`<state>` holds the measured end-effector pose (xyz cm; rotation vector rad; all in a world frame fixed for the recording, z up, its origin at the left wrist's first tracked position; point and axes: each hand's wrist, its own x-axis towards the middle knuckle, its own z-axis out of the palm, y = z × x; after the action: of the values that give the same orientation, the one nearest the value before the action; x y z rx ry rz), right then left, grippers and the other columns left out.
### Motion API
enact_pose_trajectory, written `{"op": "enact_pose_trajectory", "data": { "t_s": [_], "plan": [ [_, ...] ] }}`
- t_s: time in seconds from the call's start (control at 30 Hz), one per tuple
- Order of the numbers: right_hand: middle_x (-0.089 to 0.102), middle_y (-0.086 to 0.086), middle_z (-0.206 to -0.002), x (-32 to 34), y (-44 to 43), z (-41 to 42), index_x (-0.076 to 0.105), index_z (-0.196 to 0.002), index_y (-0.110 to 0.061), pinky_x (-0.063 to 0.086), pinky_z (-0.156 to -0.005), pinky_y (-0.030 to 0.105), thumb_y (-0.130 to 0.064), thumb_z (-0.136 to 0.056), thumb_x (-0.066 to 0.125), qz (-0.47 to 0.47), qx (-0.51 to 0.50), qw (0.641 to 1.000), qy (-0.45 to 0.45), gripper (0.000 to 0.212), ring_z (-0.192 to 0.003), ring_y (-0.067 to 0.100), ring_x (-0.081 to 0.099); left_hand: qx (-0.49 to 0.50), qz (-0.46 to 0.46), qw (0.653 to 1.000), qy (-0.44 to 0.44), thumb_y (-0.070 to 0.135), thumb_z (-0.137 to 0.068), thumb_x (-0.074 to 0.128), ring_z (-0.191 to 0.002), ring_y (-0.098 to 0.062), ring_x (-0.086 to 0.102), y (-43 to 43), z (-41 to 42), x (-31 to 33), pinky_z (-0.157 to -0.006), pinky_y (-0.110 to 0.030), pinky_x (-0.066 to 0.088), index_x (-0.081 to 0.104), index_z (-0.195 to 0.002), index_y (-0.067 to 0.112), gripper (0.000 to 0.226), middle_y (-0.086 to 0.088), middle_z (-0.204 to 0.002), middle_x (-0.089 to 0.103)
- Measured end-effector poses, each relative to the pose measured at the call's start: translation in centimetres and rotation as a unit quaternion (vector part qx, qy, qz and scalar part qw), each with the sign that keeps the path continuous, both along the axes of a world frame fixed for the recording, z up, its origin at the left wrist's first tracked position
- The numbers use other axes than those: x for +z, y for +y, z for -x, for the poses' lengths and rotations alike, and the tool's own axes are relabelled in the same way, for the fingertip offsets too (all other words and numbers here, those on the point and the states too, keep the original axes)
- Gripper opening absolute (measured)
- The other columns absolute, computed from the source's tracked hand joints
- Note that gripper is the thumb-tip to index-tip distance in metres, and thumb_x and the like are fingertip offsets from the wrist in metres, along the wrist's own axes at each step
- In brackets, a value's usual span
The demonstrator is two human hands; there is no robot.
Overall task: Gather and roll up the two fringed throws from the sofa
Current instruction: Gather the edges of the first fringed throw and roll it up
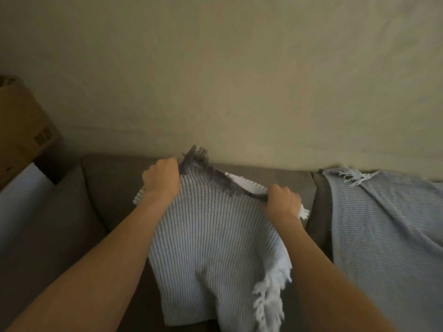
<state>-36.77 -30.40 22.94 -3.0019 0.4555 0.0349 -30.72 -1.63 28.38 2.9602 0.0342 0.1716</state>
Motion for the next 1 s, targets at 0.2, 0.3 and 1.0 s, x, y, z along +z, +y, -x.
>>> {"op": "enact_pose_trajectory", "data": {
  "t_s": [0.2,0.3,1.0],
  "plan": [
    [0.066,0.011,-0.099,-2.2,-1.0,-2.6,0.045,-0.118,-0.017,0.040,-0.074,0.040,-0.015,-0.089,0.060,-0.121,0.079,0.990,-0.006,0.032,-0.093,0.039,0.063,0.089,-0.012,0.994,0.061,0.012,-0.107,0.051,-0.112,-0.039,0.067,-0.6,-3.0,-3.4,-0.086,-0.047,0.053,0.065,-0.118,0.009,0.018,-0.017,-0.123,0.068],
    [0.063,0.012,-0.091,-1.6,0.2,-3.4,0.045,-0.120,-0.016,0.037,-0.060,0.037,-0.013,-0.088,0.060,-0.166,0.144,0.974,-0.057,0.036,-0.085,0.040,0.061,0.113,-0.011,0.986,0.121,0.015,-0.104,0.060,-0.121,-0.040,0.064,-0.2,-3.6,-5.2,-0.095,-0.051,0.054,0.058,-0.133,0.008,0.030,-0.018,-0.135,0.062],
    [0.073,0.005,-0.130,-4.6,1.2,-3.3,0.068,-0.133,-0.020,0.054,-0.106,0.046,-0.017,-0.077,0.093,-0.666,0.156,0.724,0.083,0.062,-0.124,0.025,0.068,-0.212,0.406,0.880,0.130,0.004,-0.101,0.060,-0.097,-0.016,0.075,-6.5,-3.0,-2.1,-0.084,-0.034,0.060,0.079,-0.101,0.010,0.020,-0.009,-0.097,0.080]
  ]
}}
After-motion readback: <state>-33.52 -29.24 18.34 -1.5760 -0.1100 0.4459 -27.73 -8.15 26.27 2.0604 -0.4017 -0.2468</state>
